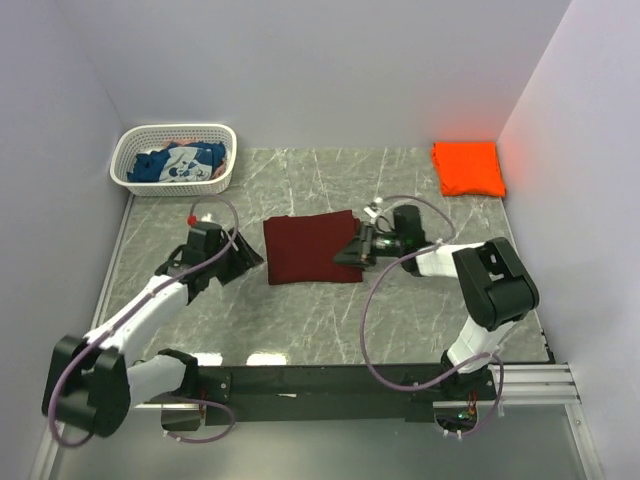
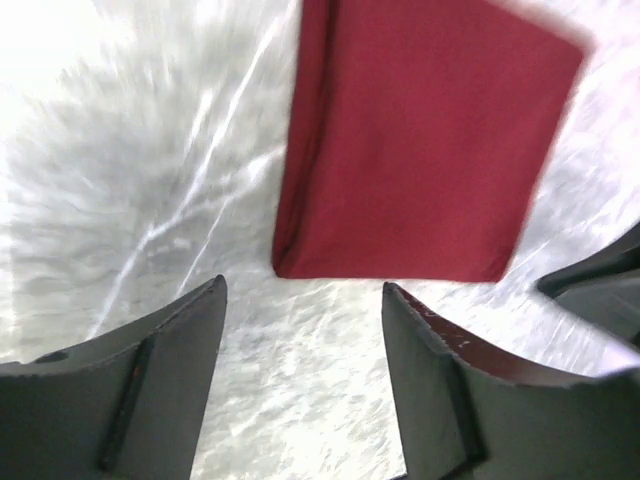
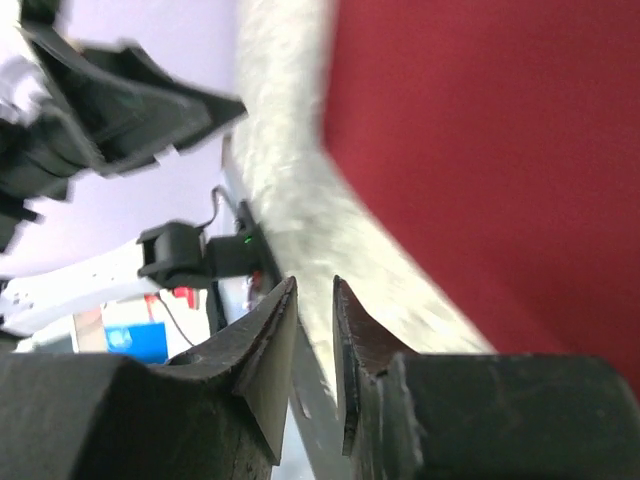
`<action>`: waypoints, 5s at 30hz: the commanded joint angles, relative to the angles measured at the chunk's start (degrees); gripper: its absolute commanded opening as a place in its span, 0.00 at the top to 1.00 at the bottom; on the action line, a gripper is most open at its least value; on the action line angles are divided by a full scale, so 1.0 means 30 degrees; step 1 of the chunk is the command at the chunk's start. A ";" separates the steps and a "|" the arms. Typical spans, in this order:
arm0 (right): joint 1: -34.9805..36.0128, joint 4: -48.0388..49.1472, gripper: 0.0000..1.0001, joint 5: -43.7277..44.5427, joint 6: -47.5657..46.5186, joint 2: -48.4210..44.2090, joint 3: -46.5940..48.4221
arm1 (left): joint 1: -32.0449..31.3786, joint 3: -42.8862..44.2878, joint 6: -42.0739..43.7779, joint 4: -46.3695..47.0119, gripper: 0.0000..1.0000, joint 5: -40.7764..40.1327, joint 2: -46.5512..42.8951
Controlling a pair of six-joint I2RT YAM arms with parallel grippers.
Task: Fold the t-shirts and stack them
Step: Neatly place the folded tshirt to the corner
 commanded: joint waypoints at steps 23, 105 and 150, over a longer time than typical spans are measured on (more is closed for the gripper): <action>0.5067 -0.0020 0.71 0.3078 0.2717 0.4664 0.6070 | 0.0280 0.3111 0.5417 -0.3152 0.15 -0.5900 -0.5691; -0.7533 -1.6846 0.11 1.2483 -0.4114 -1.4237 -0.3683 | -1.5481 1.7409 1.1423 -0.1978 0.62 -1.0262 1.9300; -0.0121 -0.3855 0.97 0.6797 0.3243 0.1206 -0.0259 | -1.5335 1.4358 0.8934 -0.0510 0.91 -0.7244 1.3645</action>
